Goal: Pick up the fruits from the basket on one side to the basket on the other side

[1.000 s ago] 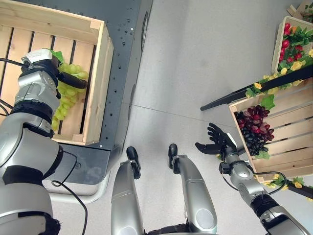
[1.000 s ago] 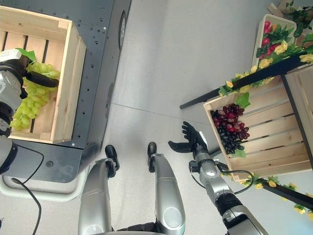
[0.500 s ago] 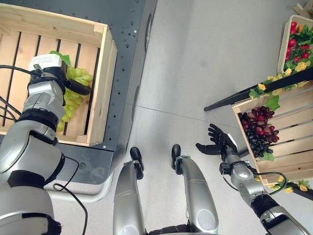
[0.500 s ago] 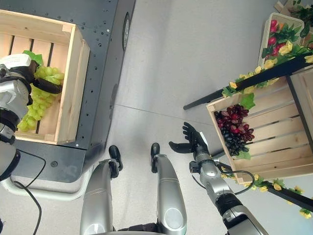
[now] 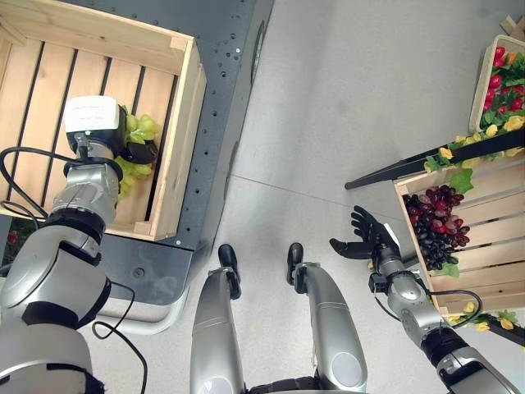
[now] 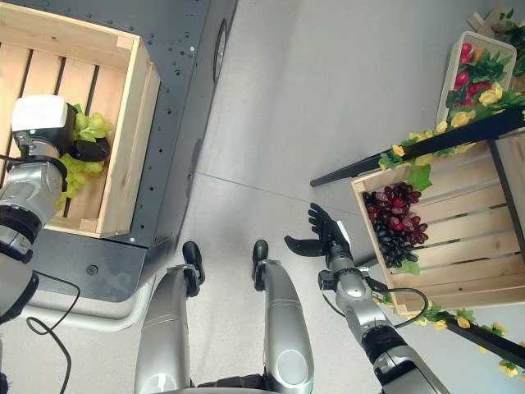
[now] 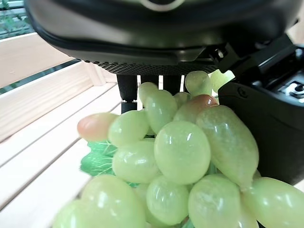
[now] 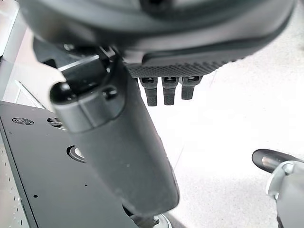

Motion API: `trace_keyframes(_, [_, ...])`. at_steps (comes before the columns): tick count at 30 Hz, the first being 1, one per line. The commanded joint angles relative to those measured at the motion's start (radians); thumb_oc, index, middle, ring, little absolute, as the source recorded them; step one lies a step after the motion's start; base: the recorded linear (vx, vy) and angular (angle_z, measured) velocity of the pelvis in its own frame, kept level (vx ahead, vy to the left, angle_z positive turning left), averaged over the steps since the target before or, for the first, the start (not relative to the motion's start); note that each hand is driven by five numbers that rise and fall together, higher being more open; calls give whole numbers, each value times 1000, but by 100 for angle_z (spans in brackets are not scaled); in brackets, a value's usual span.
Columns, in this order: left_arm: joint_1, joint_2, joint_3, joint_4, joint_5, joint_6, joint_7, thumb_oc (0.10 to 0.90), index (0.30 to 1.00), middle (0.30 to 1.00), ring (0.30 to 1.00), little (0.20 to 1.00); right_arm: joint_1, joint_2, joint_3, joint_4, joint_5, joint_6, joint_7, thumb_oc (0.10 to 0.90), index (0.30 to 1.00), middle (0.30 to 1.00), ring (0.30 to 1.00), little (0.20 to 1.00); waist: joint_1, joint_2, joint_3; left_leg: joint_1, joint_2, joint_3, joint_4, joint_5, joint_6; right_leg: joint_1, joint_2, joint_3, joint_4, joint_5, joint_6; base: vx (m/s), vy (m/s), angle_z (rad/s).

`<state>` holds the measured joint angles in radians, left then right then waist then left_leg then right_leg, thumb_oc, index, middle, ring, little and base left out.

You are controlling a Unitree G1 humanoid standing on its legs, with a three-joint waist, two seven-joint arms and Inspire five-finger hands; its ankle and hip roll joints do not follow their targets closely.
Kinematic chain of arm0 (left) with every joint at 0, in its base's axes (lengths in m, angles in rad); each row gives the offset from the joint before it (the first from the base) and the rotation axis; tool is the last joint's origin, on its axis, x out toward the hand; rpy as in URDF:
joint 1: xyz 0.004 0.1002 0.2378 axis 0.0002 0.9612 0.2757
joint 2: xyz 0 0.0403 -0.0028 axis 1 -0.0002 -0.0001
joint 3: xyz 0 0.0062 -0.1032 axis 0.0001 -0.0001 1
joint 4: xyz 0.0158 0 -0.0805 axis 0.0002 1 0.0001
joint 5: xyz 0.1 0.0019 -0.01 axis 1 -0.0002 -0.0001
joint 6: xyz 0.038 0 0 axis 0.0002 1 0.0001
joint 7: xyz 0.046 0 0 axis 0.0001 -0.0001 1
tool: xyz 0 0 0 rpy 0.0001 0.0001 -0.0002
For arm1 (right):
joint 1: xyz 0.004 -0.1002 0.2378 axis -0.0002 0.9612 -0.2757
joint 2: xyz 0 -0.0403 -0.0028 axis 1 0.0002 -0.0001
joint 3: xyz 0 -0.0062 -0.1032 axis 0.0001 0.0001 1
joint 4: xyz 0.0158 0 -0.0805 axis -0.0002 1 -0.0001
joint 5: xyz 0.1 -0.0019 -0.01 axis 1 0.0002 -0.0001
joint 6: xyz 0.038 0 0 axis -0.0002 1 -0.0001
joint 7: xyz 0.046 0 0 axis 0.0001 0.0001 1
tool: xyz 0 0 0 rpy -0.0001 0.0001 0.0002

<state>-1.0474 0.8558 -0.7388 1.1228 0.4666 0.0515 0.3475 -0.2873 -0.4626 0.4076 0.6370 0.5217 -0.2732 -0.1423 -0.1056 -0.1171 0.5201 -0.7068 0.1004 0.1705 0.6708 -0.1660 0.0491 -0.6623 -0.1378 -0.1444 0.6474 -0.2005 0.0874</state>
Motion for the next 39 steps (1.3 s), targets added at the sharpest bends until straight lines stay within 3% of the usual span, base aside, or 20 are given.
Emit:
trace_keyframes(1, [94, 12, 14, -16, 29, -1, 7, 400, 300, 300, 300, 300, 25, -38, -54, -32, 26, -92, -62, 800, 900, 900, 900, 900, 27, -3, 0, 98, -52, 34, -92, -103, 14, 32, 42, -58, -89, 44, -29, 0, 0, 0])
trace_keyframes(3, [103, 9, 19, -17, 14, 3, 8, 400, 300, 300, 300, 300, 21, -41, -56, -31, 27, -89, -61, 800, 900, 900, 900, 900, 28, 0, 0, 103, -54, 33, -95, -101, 14, 37, 40, -57, -90, 44, -29, 0, 0, 0])
trace_keyframes(8, [129, 5, 113, -39, -234, -14, 19, 400, 300, 300, 300, 300, 27, -39, -59, -43, 26, -89, -65, 800, 900, 900, 900, 900, 30, 9, 0, 129, -56, 37, -106, -97, 13, 55, 37, -51, -90, 39, -30, 0, 0, 0])
trace_keyframes(10, [165, 0, 228, -69, -373, -45, 27, 400, 300, 300, 300, 300, 50, -28, -71, -67, 13, -89, -69, 800, 900, 900, 900, 900, 36, 14, 0, 157, -61, 35, -118, -96, 13, 76, 34, -50, -91, 33, -29, 0, 0, 0])
trace_keyframes(13, [200, -3, 346, -94, -473, -80, 34, 400, 300, 300, 300, 300, 83, -11, -84, -87, -8, -97, -66, 800, 900, 900, 900, 900, 41, 19, 0, 203, -67, 30, -132, -99, 13, 117, 31, -48, -101, 27, -27, -8, -35, 2])
trace_keyframes(19, [247, -12, 461, -131, -602, -59, -3, 400, 300, 300, 300, 300, 111, -2, -101, -121, -39, -93, -61, 800, 900, 900, 900, 900, 43, 41, 0, 312, -82, 23, -168, -97, 14, 215, 21, -41, -126, 17, -25, -1, -22, 2])
trace_keyframes(25, [281, 0, 521, -146, -676, -79, -14, 400, 300, 300, 300, 300, 119, -11, -118, -118, -64, -88, -58, 800, 900, 900, 900, 900, 39, 85, 0, 416, -99, 32, -215, -90, 11, 301, 9, -40, -147, 3, -27, 0, 0, 0])
trace_keyframes(32, [305, 40, 550, -218, -703, -81, -4, 400, 300, 300, 300, 300, 154, -11, -114, -180, -117, -105, -53, 800, 900, 900, 900, 900, 28, 112, -27, 485, -109, 33, -273, -72, 0, 367, 11, -42, -192, -3, -31, -3, -36, 2])
trace_keyframes(39, [335, 68, 535, -290, -650, -111, -4, 400, 300, 300, 300, 300, 157, -18, -98, -237, -143, -165, -7, 800, 900, 900, 900, 900, 32, 140, -115, 600, -126, 7, -412, -30, -27, 502, 16, -70, -321, 1, -32, -16, -104, 2])
